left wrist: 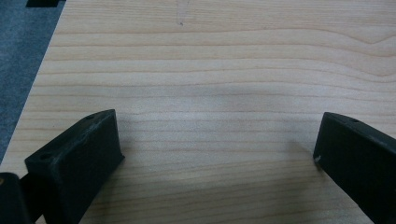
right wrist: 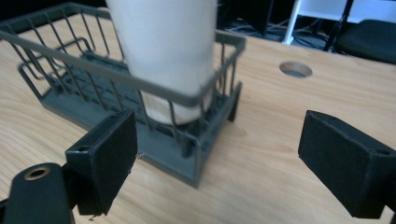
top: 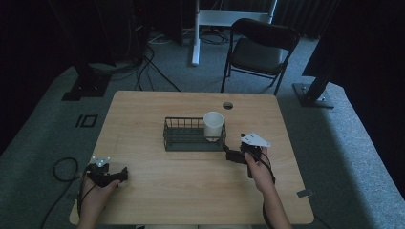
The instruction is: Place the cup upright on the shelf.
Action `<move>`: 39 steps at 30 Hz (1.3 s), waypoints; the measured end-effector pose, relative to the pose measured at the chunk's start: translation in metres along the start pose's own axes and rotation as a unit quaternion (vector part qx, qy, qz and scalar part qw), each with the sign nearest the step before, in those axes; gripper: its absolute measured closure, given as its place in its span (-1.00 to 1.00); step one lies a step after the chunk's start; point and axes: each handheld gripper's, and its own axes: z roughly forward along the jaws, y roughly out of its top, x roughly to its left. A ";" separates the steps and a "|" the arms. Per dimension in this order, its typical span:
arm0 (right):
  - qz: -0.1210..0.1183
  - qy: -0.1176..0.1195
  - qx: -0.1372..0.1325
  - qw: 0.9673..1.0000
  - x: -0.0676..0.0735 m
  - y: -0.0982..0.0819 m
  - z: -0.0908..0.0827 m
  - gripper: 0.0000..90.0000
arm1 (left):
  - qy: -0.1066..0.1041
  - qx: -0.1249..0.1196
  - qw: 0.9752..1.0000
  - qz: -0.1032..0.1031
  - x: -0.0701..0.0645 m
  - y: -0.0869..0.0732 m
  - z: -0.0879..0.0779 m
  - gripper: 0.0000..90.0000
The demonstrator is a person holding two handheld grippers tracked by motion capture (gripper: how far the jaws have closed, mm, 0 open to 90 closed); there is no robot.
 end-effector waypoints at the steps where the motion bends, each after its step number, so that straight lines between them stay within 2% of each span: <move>1: 0.000 -0.001 0.003 1.000 -0.002 -0.002 0.000 -0.74 | 0.000 0.000 1.000 0.000 0.000 0.000 0.000 -0.98; 12: 0.002 -0.015 0.039 0.999 -0.020 -0.030 -0.007 -0.74 | 0.000 0.000 1.000 0.001 0.000 0.000 0.000 -0.98; 21: 0.011 -0.022 0.064 0.998 -0.037 -0.052 -0.021 -0.74 | 0.000 0.001 1.000 0.001 0.000 0.000 0.000 -0.98; 33: 0.027 -0.040 0.072 0.996 -0.054 -0.069 -0.040 -0.74 | 0.000 0.000 1.000 0.000 0.000 0.000 0.000 -0.98; 39: 0.033 -0.052 0.085 0.994 -0.062 -0.078 -0.051 -0.74 | 0.000 0.000 1.000 0.000 0.000 0.000 0.000 -0.98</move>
